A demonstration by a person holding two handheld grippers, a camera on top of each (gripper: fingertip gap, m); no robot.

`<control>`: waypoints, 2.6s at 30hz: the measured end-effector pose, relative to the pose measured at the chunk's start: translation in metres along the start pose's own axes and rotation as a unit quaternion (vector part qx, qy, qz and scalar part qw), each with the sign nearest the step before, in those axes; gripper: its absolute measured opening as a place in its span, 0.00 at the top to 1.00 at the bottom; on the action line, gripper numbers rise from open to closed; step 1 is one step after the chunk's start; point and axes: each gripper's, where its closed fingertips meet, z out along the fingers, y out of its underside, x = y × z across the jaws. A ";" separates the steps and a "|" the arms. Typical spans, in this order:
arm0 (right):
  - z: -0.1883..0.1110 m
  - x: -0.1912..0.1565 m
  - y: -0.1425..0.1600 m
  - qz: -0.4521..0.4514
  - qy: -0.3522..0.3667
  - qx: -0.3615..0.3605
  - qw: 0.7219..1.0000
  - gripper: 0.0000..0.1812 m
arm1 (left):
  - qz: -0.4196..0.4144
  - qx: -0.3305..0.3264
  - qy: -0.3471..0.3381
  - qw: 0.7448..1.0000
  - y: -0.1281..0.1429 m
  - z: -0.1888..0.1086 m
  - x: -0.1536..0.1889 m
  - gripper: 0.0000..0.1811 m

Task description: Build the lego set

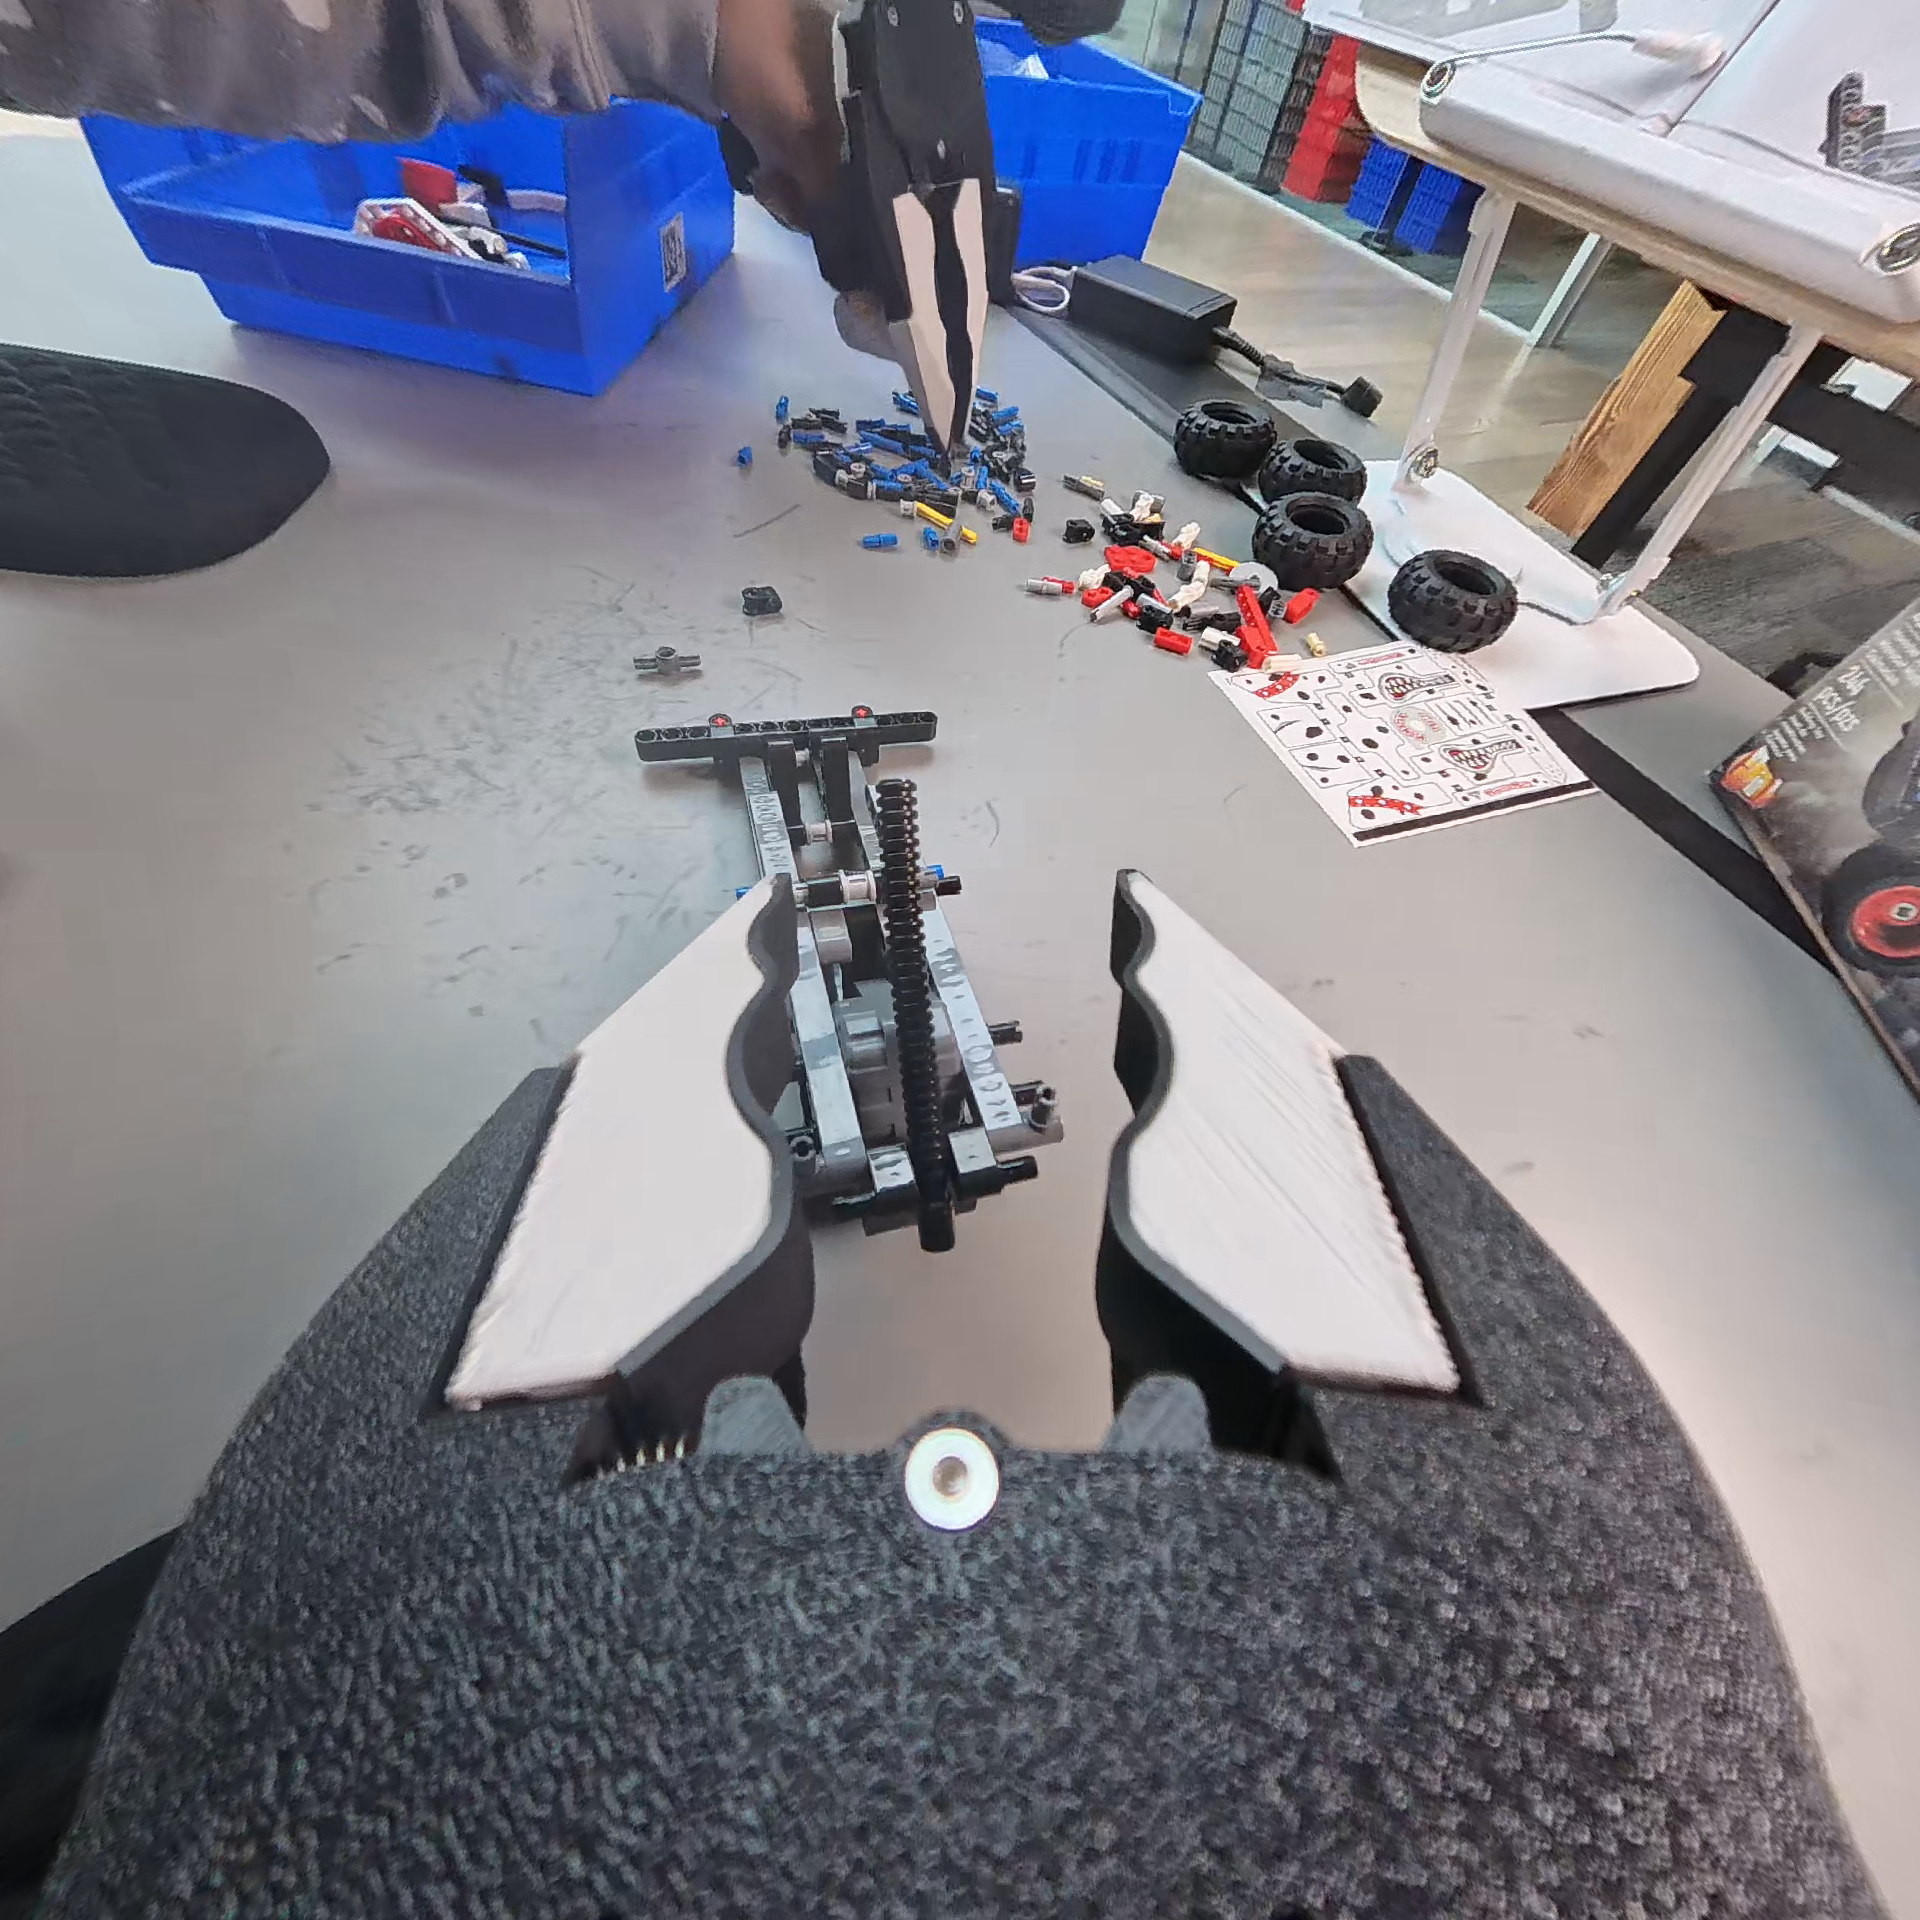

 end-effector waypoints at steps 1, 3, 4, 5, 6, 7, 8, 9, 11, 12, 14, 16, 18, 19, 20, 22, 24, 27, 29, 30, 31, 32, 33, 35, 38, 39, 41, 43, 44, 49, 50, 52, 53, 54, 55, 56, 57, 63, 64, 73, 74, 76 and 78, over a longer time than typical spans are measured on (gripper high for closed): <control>0.000 -0.001 0.000 0.000 -0.001 -0.001 1.000 0.67 | 0.000 0.002 0.000 1.000 -0.001 0.001 0.000 0.94; 0.001 -0.001 0.001 -0.001 -0.001 -0.002 1.000 0.67 | -0.001 0.001 0.000 1.000 -0.002 0.002 0.000 0.94; 0.001 -0.001 0.001 -0.002 -0.001 -0.003 1.000 0.67 | 0.001 0.000 -0.002 1.000 -0.002 0.002 0.000 0.94; 0.001 -0.001 0.002 -0.002 -0.001 -0.003 1.000 0.67 | 0.002 0.000 -0.005 1.000 -0.002 0.002 0.000 0.94; 0.001 0.000 0.002 -0.002 0.000 -0.003 1.000 0.67 | 0.003 -0.002 -0.008 1.000 -0.002 0.002 -0.001 0.94; 0.001 0.000 0.002 -0.003 0.001 -0.003 1.000 0.68 | 0.007 -0.006 -0.016 1.000 -0.001 0.002 -0.002 0.94; 0.001 0.000 0.003 -0.003 0.001 -0.003 1.000 0.68 | 0.014 -0.012 -0.026 0.999 0.000 0.002 -0.004 0.93; 0.002 0.001 0.003 -0.003 0.002 -0.002 1.000 0.68 | 0.022 -0.015 -0.035 0.999 0.001 0.003 -0.004 0.93; 0.001 0.001 0.002 -0.004 0.005 -0.001 1.000 0.69 | 0.033 -0.013 -0.042 0.998 0.000 0.002 -0.004 0.94; 0.001 0.002 0.002 -0.004 0.006 0.001 1.000 0.69 | 0.035 -0.009 -0.043 0.998 0.000 0.002 -0.004 0.94; 0.000 0.003 0.000 -0.005 0.010 0.004 1.000 0.69 | 0.038 0.000 -0.040 0.998 -0.001 -0.001 -0.003 0.94; -0.001 0.004 -0.001 -0.007 0.015 0.006 1.000 0.69 | 0.037 0.016 -0.044 0.998 -0.005 -0.008 -0.002 0.94; -0.003 0.005 -0.003 -0.007 0.019 0.011 1.000 0.70 | 0.038 0.041 -0.043 0.997 -0.012 -0.022 0.005 0.94; -0.003 0.005 -0.003 -0.006 0.022 0.013 1.000 0.70 | 0.042 0.057 -0.038 0.997 -0.018 -0.030 0.013 0.94; -0.003 0.006 -0.003 -0.006 0.025 0.013 1.000 0.70 | 0.047 0.072 -0.025 0.996 -0.023 -0.039 0.025 0.94; -0.003 0.006 -0.003 -0.006 0.026 0.013 1.000 0.70 | 0.061 0.092 0.007 0.994 -0.029 -0.052 0.059 0.94; -0.002 0.006 -0.003 -0.006 0.026 0.014 1.000 0.70 | 0.082 0.096 0.038 0.991 -0.027 -0.056 0.098 0.94; 0.001 0.006 -0.003 -0.008 0.028 0.013 1.000 0.70 | 0.108 0.079 0.058 0.989 -0.016 -0.048 0.148 0.93; 0.002 0.005 -0.003 -0.009 0.027 0.012 1.000 0.70 | 0.108 0.070 0.053 0.990 -0.011 -0.039 0.171 0.94; 0.002 0.004 -0.003 -0.009 0.027 0.011 1.000 0.70 | 0.104 0.067 0.049 0.991 -0.010 -0.035 0.181 0.94; 0.003 0.003 -0.002 -0.010 0.027 0.011 1.000 0.70 | 0.101 0.067 0.044 0.992 -0.008 -0.030 0.189 0.94; 0.003 0.003 -0.002 -0.010 0.028 0.011 0.999 0.70 | 0.099 0.069 0.041 0.992 -0.007 -0.026 0.196 0.94; 0.003 0.003 -0.002 -0.010 0.028 0.011 1.000 0.70 | 0.096 0.071 0.038 0.992 -0.007 -0.022 0.201 0.94; 0.003 0.003 -0.002 -0.010 0.029 0.012 0.999 0.70 | 0.088 0.080 0.037 0.992 -0.007 -0.017 0.206 0.94; 0.003 0.003 -0.004 -0.011 0.028 0.016 0.999 0.70 | 0.080 0.085 0.037 0.993 -0.008 -0.011 0.207 0.94; 0.003 0.003 -0.003 -0.011 0.028 0.016 0.999 0.70 | 0.078 0.084 0.040 0.993 -0.008 -0.010 0.207 0.94; 0.002 0.003 -0.002 -0.012 0.028 0.015 0.999 0.70 | 0.077 0.083 0.041 0.993 -0.008 -0.007 0.207 0.93; 0.002 0.003 -0.001 -0.011 0.029 0.014 0.999 0.70 | 0.076 0.077 0.049 0.993 -0.007 -0.005 0.207 0.91; 0.002 0.003 -0.001 -0.011 0.029 0.015 0.999 0.70 | 0.076 0.071 0.058 0.993 -0.005 -0.005 0.208 0.89; 0.002 0.003 -0.001 -0.011 0.031 0.014 0.999 0.70 | 0.054 0.106 0.068 0.991 -0.017 -0.017 0.198 0.89; 0.003 0.003 -0.001 -0.011 0.031 0.013 0.999 0.70 | 0.049 0.110 0.065 0.991 -0.018 -0.018 0.194 0.89; 0.003 0.004 0.000 -0.013 0.034 0.011 0.999 0.70 | 0.041 0.115 0.064 0.990 -0.019 -0.018 0.190 0.89; 0.003 0.004 0.000 -0.013 0.035 0.011 0.999 0.70 | 0.037 0.116 0.073 0.990 -0.018 -0.017 0.192 0.89; 0.003 0.004 0.000 -0.013 0.036 0.012 0.999 0.70 | 0.038 0.112 0.090 0.989 -0.016 -0.015 0.198 0.88; 0.003 0.005 0.000 -0.012 0.037 0.012 0.999 0.70 | 0.042 0.105 0.104 0.988 -0.012 -0.012 0.204 0.88; 0.003 0.005 0.000 -0.011 0.038 0.012 0.999 0.70 | 0.048 0.101 0.106 0.988 -0.009 -0.008 0.208 0.88; 0.003 0.006 0.001 -0.010 0.039 0.012 0.999 0.70 | 0.053 0.099 0.105 0.988 -0.007 -0.005 0.210 0.88; 0.006 0.006 0.004 -0.008 0.035 0.006 0.999 0.70 | 0.075 0.118 0.096 0.985 -0.012 0.003 0.219 0.94; 0.006 0.005 0.004 -0.008 0.035 0.006 0.999 0.70 | 0.080 0.123 0.095 0.985 -0.014 0.004 0.221 0.94; 0.005 0.007 0.004 -0.007 0.038 0.009 0.999 0.70 | 0.087 0.145 0.101 0.981 -0.028 0.002 0.227 0.88; 0.005 0.007 0.004 -0.006 0.037 0.009 0.999 0.70 | 0.084 0.149 0.097 0.980 -0.029 0.001 0.224 0.87; 0.005 0.007 0.004 -0.005 0.037 0.009 0.999 0.70 | 0.074 0.159 0.090 0.980 -0.030 -0.003 0.219 0.85; 0.005 0.007 0.004 -0.005 0.036 0.009 0.999 0.70 | 0.062 0.175 0.086 0.979 -0.033 -0.009 0.214 0.85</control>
